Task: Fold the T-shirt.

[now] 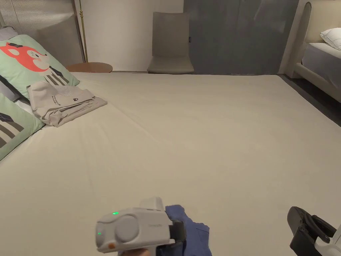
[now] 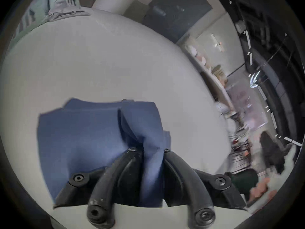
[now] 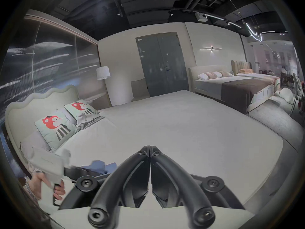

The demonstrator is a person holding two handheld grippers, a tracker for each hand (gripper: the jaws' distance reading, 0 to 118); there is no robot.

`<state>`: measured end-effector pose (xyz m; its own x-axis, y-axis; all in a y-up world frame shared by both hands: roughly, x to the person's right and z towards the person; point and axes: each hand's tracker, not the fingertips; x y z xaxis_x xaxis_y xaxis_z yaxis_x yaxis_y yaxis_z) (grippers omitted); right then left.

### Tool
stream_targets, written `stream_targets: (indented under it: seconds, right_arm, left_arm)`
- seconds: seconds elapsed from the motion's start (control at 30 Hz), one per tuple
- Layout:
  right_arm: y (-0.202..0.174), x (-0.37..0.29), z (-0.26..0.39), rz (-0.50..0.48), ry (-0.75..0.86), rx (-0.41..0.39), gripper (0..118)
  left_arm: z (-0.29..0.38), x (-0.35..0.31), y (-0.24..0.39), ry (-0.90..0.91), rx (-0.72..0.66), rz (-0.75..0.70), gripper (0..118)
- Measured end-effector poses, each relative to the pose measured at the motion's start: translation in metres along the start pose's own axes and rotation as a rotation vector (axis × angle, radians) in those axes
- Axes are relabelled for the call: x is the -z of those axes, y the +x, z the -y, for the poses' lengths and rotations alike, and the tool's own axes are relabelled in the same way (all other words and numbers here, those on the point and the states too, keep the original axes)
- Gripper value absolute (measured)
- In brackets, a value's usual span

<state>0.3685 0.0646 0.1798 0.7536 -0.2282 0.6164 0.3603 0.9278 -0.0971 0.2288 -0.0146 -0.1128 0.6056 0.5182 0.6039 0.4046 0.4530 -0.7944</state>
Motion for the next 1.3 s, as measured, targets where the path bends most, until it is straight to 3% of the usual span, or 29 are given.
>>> stream_targets:
  seconds: [0.07, 0.2, 0.27, 0.33, 0.4, 0.43, 0.47, 0.5, 0.53, 0.57, 0.63, 0.8, 0.87, 1.1, 1.3]
  right_arm:
    - [0.005, -0.003, 0.0, 0.012, 0.002, 0.003, 1]
    - [0.014, -0.005, 0.001, 0.03, 0.001, 0.016, 1]
    - [0.016, -0.004, 0.002, 0.035, -0.001, 0.021, 1]
    - [0.017, -0.003, 0.003, 0.037, -0.004, 0.03, 1]
    - [0.017, -0.001, 0.005, 0.034, -0.008, 0.039, 1]
    - [0.017, 0.0, 0.006, 0.031, -0.01, 0.042, 1]
    - [0.017, 0.0, 0.007, 0.028, -0.012, 0.043, 1]
    - [0.016, 0.001, 0.007, 0.025, -0.014, 0.043, 1]
    - [0.016, 0.002, 0.007, 0.021, -0.017, 0.043, 1]
    - [0.015, 0.003, 0.008, 0.018, -0.02, 0.041, 1]
    - [0.015, 0.004, 0.008, 0.013, -0.021, 0.039, 1]
    - [0.016, 0.004, 0.009, 0.015, -0.025, 0.038, 1]
    - [0.018, 0.003, 0.01, 0.022, -0.026, 0.036, 1]
    - [0.029, 0.002, 0.01, 0.05, -0.037, 0.039, 1]
    - [0.017, 0.011, -0.001, 0.02, -0.025, 0.021, 1]
  left_arm:
    - [0.012, 0.012, 0.009, -0.001, 0.026, 0.015, 31]
    - [0.014, -0.009, 0.011, 0.049, 0.033, 0.207, 97]
    - [0.01, -0.026, 0.007, 0.069, 0.016, 0.269, 108]
    - [0.008, -0.044, 0.002, 0.154, 0.019, 0.268, 107]
    - [0.012, -0.058, -0.003, 0.246, 0.05, 0.188, 99]
    - [0.016, -0.063, -0.006, 0.304, 0.06, 0.121, 82]
    - [0.021, -0.064, -0.007, 0.366, 0.078, 0.055, 55]
    - [0.025, -0.061, -0.006, 0.395, 0.126, -0.026, 11]
    - [0.029, -0.052, -0.003, 0.399, 0.175, -0.144, 1]
    - [0.035, -0.041, 0.003, 0.392, 0.244, -0.263, 1]
    - [0.047, -0.023, 0.008, 0.349, 0.355, -0.333, 1]
    - [0.078, 0.018, 0.044, 0.237, 0.47, -0.206, 1]
    - [0.084, 0.036, 0.062, 0.23, 0.501, -0.236, 1]
    - [0.093, 0.05, 0.092, 0.124, 0.537, -0.063, 1]
    - [0.07, -0.001, 0.073, 0.223, 0.391, 0.054, 1]
